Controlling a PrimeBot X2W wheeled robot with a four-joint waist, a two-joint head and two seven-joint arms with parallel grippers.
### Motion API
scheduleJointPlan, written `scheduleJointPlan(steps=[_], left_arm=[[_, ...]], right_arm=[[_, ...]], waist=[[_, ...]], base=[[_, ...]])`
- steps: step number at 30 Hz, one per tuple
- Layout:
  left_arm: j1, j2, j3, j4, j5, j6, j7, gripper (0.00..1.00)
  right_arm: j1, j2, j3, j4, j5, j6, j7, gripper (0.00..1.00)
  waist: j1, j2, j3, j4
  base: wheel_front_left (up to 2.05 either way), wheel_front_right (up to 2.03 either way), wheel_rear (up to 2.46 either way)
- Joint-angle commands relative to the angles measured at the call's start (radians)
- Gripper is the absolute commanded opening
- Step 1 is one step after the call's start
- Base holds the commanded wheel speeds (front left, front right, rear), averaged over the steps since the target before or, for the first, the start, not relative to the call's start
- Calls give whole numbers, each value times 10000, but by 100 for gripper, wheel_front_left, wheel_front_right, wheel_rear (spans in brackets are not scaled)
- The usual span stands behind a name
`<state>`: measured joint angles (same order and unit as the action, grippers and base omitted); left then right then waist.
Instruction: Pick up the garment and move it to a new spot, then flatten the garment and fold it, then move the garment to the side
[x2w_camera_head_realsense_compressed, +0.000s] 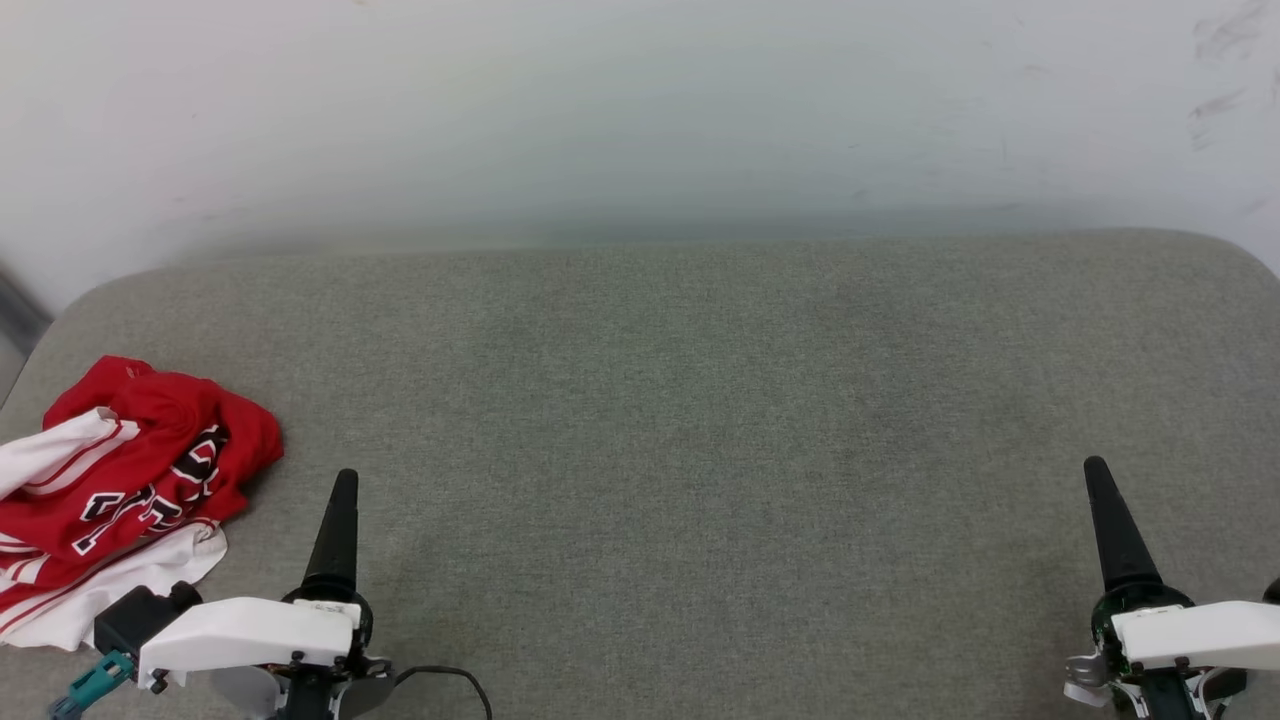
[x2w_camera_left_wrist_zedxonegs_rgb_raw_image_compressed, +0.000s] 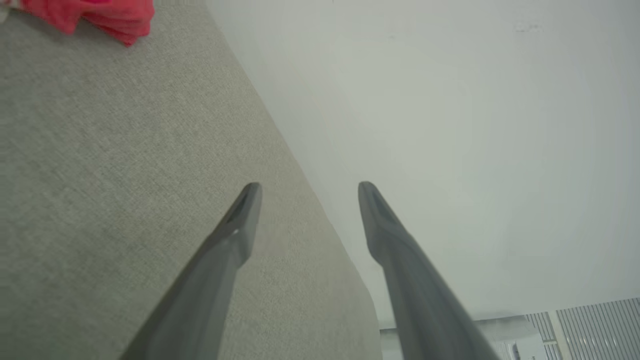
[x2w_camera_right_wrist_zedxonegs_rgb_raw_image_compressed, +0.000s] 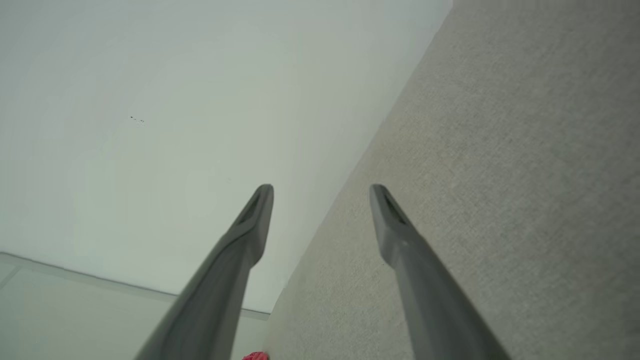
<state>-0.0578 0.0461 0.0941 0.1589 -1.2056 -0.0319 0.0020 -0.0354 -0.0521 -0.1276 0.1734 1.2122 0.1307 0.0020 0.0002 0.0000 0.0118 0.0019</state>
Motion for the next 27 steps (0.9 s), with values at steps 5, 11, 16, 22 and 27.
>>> scheduleJointPlan(steps=[5,11,16,22,27], left_arm=[[-30,29,-262,-418,1247,303,-243,100],[35,31,-531,-574,2526,574,-469,100],[63,44,-735,-645,3494,779,-646,100],[98,162,-1010,-758,4480,1081,-849,100],[132,305,-1316,-866,5159,1231,-1004,100]], right_arm=[[8,5,76,-469,-1233,0,-238,100],[122,6,222,-696,-2461,1,-465,100],[208,8,256,-815,-3300,1,-642,100],[286,10,277,-886,-4184,1,-846,100],[376,11,327,-950,-4889,1,-1008,100]], waist=[[-2,0,16,3],[-2,0,40,-1],[-2,0,60,-1],[-2,0,69,1],[-2,0,69,10]], base=[[0,0,0],[0,0,0],[0,0,0],[0,0,0],[0,0,0]])
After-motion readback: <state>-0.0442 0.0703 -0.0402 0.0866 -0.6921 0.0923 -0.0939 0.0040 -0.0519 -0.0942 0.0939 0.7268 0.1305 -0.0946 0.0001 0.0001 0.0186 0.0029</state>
